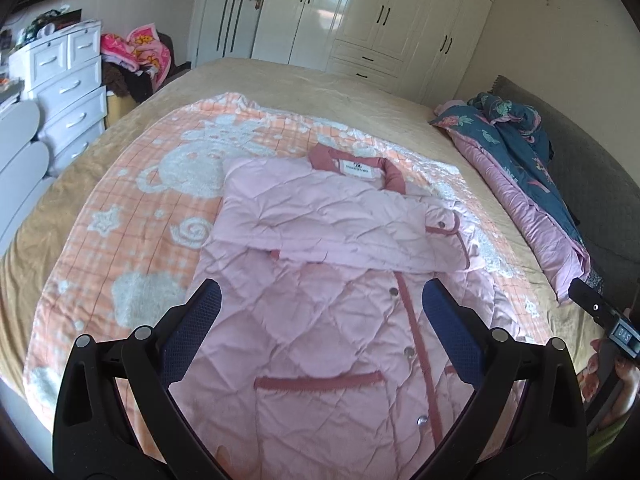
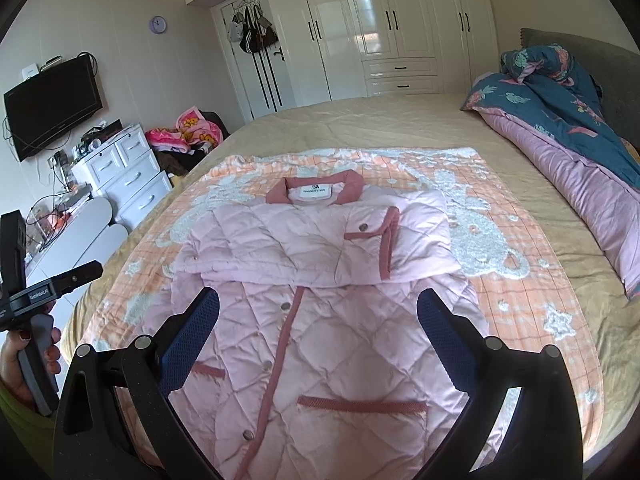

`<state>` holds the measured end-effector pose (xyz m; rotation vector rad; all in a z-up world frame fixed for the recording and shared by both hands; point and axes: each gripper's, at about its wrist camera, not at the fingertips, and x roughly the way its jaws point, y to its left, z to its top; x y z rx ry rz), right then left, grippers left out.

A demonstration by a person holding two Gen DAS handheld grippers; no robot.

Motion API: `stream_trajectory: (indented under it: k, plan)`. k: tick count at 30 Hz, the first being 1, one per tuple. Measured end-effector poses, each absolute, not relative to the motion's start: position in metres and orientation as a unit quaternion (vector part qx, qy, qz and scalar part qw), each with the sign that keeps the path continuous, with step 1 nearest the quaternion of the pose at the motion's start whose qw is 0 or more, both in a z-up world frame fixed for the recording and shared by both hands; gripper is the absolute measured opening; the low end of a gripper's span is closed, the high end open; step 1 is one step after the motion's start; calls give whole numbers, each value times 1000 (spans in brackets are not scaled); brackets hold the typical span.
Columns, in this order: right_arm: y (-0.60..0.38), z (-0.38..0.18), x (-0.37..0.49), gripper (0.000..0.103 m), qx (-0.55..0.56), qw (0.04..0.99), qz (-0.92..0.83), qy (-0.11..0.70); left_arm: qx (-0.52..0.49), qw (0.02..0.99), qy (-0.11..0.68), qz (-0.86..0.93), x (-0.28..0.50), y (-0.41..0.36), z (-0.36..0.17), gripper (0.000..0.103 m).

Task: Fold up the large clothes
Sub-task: 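Move the left tool to the jacket hem and grasp it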

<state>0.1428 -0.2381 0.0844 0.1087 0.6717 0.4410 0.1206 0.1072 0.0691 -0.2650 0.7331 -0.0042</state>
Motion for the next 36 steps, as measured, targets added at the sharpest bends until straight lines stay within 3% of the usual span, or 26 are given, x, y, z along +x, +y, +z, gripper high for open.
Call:
stream_trajectory:
  k: [20,22,29,33,36]
  plan:
    - [-254,27,114,99,30,905,201,375,-138,903,405,33,56,154,4,94]
    - [-256,23,112,99,30,904,198,378,-135,902,409,34,49,158,0,90]
    - [-269,13,105,99,32,902,190,387,-155,887,434,27,27,175,-22,48]
    - [-279,7,101,99,34,901,183,393,-177,875,451,20,14,183,-36,38]
    - [-288,3,97,99,40,900,177,397,-174,868,464,18,7,182,-44,37]
